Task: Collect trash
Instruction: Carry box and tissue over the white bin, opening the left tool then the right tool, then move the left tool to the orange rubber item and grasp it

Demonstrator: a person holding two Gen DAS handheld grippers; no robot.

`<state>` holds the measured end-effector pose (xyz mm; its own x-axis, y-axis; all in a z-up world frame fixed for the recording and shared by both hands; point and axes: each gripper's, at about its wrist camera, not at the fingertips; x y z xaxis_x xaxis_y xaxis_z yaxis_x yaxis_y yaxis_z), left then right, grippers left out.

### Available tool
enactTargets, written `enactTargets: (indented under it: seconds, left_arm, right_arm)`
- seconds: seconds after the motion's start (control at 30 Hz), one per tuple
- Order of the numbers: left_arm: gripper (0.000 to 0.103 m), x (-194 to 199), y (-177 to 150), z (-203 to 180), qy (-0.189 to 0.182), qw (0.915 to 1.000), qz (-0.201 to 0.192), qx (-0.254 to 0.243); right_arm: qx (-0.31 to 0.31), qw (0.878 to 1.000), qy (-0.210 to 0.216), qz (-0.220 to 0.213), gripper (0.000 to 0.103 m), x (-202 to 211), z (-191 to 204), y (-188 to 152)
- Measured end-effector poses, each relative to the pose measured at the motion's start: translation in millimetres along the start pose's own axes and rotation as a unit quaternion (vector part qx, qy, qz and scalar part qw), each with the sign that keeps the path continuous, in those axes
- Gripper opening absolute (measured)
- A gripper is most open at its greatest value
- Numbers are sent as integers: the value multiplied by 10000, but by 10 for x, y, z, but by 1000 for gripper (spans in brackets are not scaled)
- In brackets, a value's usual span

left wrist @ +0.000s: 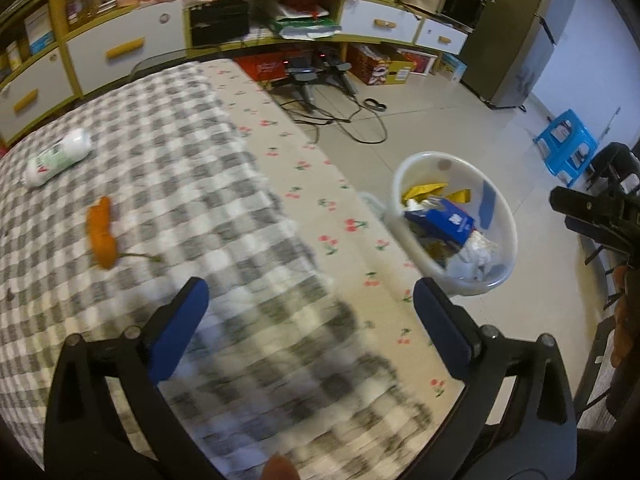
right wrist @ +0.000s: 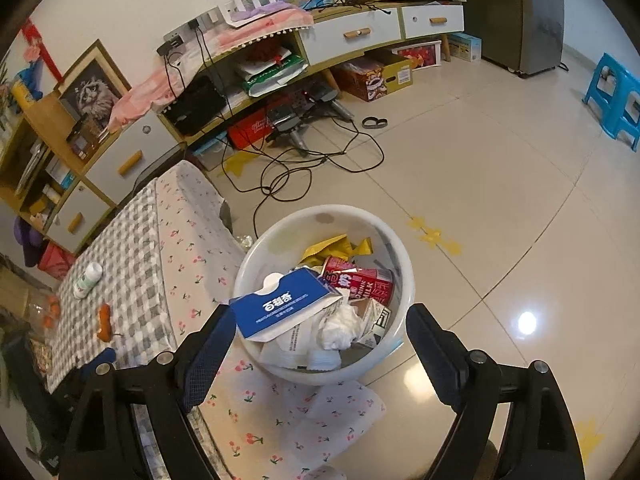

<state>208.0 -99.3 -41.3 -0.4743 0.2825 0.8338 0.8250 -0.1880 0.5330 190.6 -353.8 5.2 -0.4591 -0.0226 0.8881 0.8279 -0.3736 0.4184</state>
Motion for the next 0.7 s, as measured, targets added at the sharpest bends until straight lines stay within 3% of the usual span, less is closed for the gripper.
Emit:
enactTargets:
  seconds: [0.3,0.47,0.63,0.7]
  left_arm:
    - [102,137,-47,577,369,9973,96,627]
    - [101,141,-19,966,568,9892,22,1353]
    - [88,3,11,1241,647,9793,92,1916]
    - [75,-80,24,1297,524,9772,101,2056]
  right_arm:
    - [70,10000,-15,6,88,-18,185,-70]
    - [286,9996,-29,56,88,-83,367,-122]
    - [415,9990,-39,150,88,-172,455,-161]
    - [481,9986,-69,186,88,-203,479,-176]
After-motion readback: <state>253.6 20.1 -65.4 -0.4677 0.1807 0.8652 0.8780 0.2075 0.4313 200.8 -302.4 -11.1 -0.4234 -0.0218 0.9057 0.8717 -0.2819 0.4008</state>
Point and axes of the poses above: each gripper's, at about its wrist camera, not at the fingertips, and x roughly against the way its jaws point, z to its left, y to its top, and after that the axes turned 3 degrees about -x, right-handed
